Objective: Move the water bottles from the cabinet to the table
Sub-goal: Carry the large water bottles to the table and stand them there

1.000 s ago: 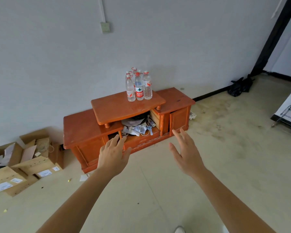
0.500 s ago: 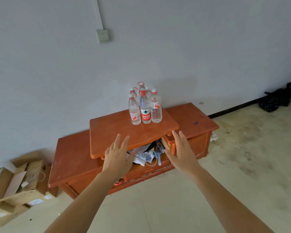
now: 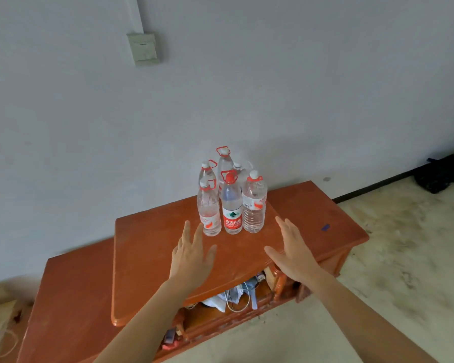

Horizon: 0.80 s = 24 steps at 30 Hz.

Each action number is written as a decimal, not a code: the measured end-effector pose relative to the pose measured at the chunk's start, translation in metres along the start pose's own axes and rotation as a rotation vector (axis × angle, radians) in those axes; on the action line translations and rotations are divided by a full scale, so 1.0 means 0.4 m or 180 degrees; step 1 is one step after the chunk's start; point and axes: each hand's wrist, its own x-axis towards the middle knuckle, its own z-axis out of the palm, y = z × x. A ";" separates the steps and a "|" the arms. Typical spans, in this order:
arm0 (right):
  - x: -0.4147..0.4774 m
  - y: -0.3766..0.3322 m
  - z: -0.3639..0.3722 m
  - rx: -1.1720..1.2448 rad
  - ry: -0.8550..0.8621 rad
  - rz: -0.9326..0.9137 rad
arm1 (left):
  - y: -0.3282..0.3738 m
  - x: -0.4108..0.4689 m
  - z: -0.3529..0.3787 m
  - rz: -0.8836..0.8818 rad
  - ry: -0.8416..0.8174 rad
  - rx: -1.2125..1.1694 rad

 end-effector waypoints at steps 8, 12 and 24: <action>0.372 0.024 -0.063 0.0102 0.0154 0.0235 | 0.054 0.380 0.009 0.0354 -0.0069 -0.0017; 0.527 0.089 -0.046 0.0232 0.0028 0.0183 | 0.086 0.508 0.071 0.0329 -0.0149 -0.0082; 0.860 0.172 0.022 0.0495 -0.0817 -0.0891 | 0.197 0.677 0.196 -0.0779 -0.0137 -0.0141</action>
